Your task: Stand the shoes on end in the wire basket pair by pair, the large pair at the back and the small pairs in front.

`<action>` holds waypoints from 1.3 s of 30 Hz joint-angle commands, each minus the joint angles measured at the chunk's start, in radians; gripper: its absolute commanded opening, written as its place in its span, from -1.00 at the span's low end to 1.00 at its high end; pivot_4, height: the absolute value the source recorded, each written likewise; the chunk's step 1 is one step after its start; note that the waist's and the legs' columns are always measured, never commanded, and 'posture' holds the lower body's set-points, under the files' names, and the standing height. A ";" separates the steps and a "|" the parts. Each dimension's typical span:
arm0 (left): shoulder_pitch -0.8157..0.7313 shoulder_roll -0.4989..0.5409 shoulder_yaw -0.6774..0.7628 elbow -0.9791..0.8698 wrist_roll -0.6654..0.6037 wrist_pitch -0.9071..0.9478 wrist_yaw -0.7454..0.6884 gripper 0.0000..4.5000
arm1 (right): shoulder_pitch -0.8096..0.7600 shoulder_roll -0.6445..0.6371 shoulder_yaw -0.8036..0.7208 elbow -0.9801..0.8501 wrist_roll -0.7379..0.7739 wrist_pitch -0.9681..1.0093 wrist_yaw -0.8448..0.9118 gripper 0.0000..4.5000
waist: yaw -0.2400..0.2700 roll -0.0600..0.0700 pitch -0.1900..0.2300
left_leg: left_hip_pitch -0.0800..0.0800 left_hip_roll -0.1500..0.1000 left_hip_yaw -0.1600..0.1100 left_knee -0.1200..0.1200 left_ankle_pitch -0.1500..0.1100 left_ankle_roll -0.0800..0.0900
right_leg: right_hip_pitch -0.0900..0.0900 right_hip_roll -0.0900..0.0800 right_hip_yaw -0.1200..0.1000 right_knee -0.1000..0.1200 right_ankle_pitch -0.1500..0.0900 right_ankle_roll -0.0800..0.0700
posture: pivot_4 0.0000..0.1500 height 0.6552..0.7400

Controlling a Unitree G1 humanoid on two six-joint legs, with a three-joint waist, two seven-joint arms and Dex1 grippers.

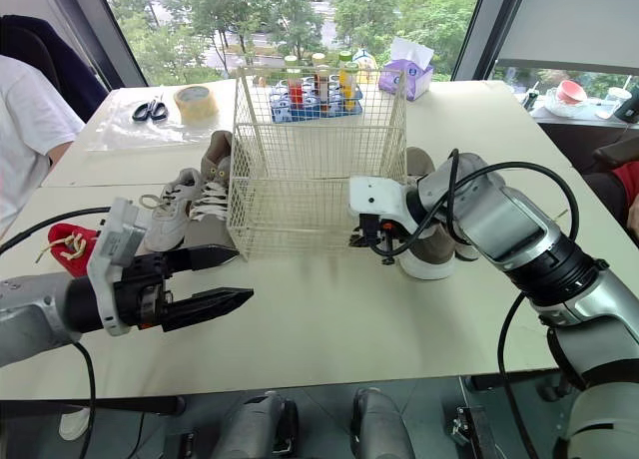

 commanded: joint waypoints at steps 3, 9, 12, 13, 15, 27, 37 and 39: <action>-0.059 -0.007 -0.043 0.003 0.022 -0.021 -0.001 1.00 | -0.017 0.044 -0.047 0.045 -0.086 -0.100 -0.031 -0.99 | -0.004 0.000 0.000 | 0.000 0.000 0.000 0.000 0.000 0.000 | 0.000 0.000 0.000 0.000 0.000 0.000 | 1.00 1.00; -0.079 -0.004 -0.060 0.018 0.036 -0.014 -0.014 1.00 | -0.009 0.073 -0.053 0.078 -0.127 -0.186 -0.005 -0.99 | -0.007 0.000 0.000 | 0.001 0.000 0.000 0.000 0.001 -0.001 | 0.000 0.001 0.000 0.002 0.000 0.001 | 1.00 1.00; -0.083 -0.005 -0.064 0.023 0.038 -0.014 -0.015 1.00 | -0.008 0.086 -0.056 0.081 -0.138 -0.214 0.015 -0.99 | -0.008 0.000 0.000 | 0.001 0.000 0.000 0.000 0.001 -0.001 | 0.000 0.001 0.000 0.002 0.000 0.000 | 1.00 1.00; -0.084 -0.006 -0.067 0.022 0.040 -0.014 -0.015 1.00 | -0.010 0.094 -0.057 0.087 -0.145 -0.218 0.012 -0.99 | -0.009 0.000 0.000 | 0.001 0.001 0.000 0.000 0.001 -0.001 | 0.000 0.001 0.000 0.002 0.000 0.000 | 1.00 1.00; -0.085 -0.009 -0.074 0.022 0.045 -0.015 -0.015 1.00 | -0.012 0.108 -0.060 0.098 -0.160 -0.223 0.010 -0.99 | -0.012 0.000 0.000 | 0.001 0.001 0.000 0.000 0.001 -0.001 | 0.000 0.001 0.000 0.002 0.000 0.001 | 1.00 1.00; -0.046 -0.136 -0.100 0.050 -0.016 -0.056 0.057 1.00 | -0.027 0.142 -0.335 -0.055 0.057 0.071 0.000 0.51 | -0.021 0.000 0.000 | 0.001 0.001 0.000 0.000 0.001 -0.001 | 0.000 0.000 0.000 0.002 0.001 0.001 | 1.00 1.00; -0.001 -0.253 -0.172 -0.031 0.134 -0.108 0.154 1.00 | 0.240 0.306 -1.111 -0.258 0.240 0.441 -0.482 0.98 | 0.012 -0.008 -0.006 | 0.001 0.001 -0.004 0.000 0.000 -0.001 | 0.003 0.000 -0.002 0.001 0.000 0.000 | 1.00 1.00; -0.014 -0.274 -0.199 -0.032 0.187 -0.118 0.168 1.00 | 0.345 0.363 -1.180 -0.352 0.258 0.449 -0.554 0.98 | 0.017 -0.004 -0.005 | 0.001 0.000 -0.002 0.000 0.000 0.000 | 0.002 -0.001 -0.001 0.001 0.000 0.000 | 1.00 1.00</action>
